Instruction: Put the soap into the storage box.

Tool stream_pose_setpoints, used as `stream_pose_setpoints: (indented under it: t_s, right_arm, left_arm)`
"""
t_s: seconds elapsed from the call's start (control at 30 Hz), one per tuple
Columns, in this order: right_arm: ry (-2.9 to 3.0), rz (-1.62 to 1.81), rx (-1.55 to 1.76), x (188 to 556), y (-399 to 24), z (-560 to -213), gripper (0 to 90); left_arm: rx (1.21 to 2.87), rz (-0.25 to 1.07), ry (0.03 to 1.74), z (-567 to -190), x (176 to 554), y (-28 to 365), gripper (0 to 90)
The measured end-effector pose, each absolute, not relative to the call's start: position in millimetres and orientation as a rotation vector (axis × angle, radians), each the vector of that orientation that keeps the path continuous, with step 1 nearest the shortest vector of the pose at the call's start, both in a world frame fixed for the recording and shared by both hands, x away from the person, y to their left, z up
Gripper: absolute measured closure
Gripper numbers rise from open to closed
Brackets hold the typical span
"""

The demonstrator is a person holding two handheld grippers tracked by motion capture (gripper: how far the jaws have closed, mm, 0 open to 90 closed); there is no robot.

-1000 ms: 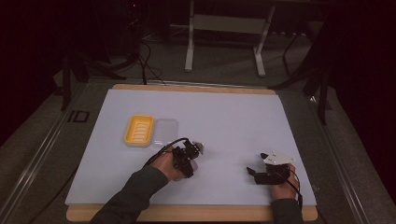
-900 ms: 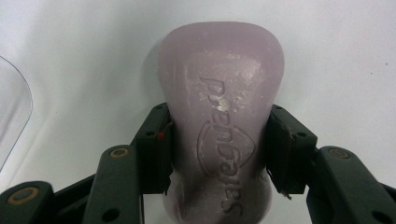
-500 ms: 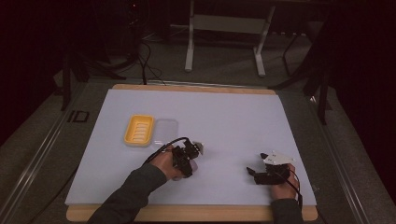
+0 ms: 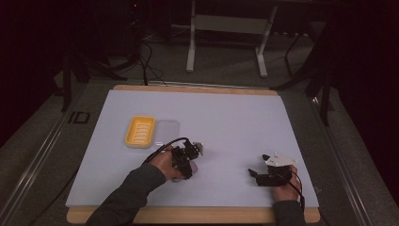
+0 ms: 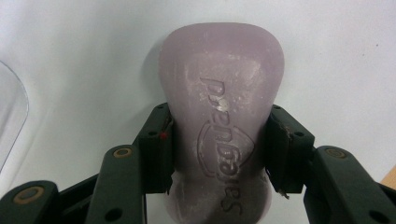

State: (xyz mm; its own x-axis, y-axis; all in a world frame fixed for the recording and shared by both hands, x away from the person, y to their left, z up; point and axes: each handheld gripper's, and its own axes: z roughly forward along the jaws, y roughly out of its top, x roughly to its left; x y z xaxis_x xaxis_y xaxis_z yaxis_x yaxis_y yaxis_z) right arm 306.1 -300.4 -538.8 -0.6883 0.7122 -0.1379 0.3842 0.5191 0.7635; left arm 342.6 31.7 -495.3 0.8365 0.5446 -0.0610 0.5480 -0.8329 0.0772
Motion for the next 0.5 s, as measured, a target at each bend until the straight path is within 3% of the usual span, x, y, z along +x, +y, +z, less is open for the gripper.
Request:
stream_pose_setpoints:
  t_s: [0.5]
  right_arm:
    - [2.325, 1.011, 0.895, 306.1, -300.5, -538.8, 18.2]
  left_arm:
    - [2.865, -0.057, 0.923, -484.8, 349.8, 45.8, 49.9]
